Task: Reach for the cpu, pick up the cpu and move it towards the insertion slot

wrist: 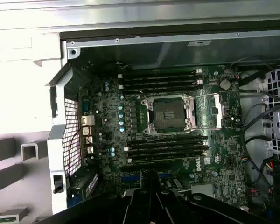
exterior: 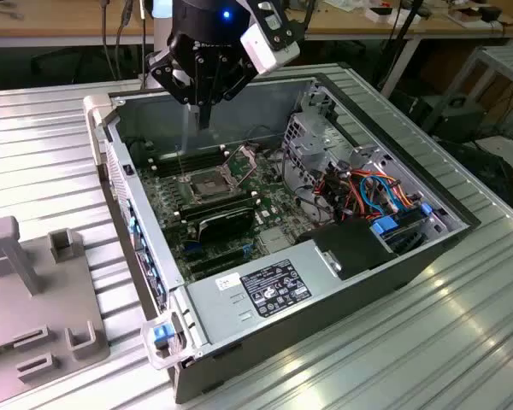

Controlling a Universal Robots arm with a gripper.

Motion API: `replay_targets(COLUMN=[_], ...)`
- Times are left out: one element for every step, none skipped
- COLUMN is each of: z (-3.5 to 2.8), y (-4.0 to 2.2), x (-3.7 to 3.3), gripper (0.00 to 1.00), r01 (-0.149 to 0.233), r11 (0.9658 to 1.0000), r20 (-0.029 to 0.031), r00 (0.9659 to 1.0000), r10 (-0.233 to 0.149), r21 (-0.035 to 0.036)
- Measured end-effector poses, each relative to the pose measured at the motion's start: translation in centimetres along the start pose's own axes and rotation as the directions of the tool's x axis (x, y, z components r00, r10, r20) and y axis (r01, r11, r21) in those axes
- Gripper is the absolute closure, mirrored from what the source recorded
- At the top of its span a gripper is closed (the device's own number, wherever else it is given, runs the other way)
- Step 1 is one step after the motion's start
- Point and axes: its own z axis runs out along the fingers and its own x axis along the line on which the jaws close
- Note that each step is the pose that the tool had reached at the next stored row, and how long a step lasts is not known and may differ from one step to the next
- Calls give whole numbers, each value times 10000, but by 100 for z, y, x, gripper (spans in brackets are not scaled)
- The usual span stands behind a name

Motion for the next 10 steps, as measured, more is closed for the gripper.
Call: replay_targets(z=[0,0,0,0,0,0,0,0,0,-2], y=[0,0,0,0,0,0,0,0,-1,-4], x=[0,0,0,0,0,0,0,3,10,57], gripper=[89,89,89,89,89,89,89,89,89,89], r01=[0,0,0,0,-1,-1,0,-1,-2,-1], r11=[10000,10000,10000,10000,10000,10000,10000,10000,10000,10000], r20=[0,0,0,0,0,0,0,1,1,0], r00=[10000,10000,10000,10000,10000,10000,10000,10000,10000,10000], r10=[0,0,0,0,1,1,0,1,2,1], r21=[0,0,0,0,0,0,0,-1,0,0])
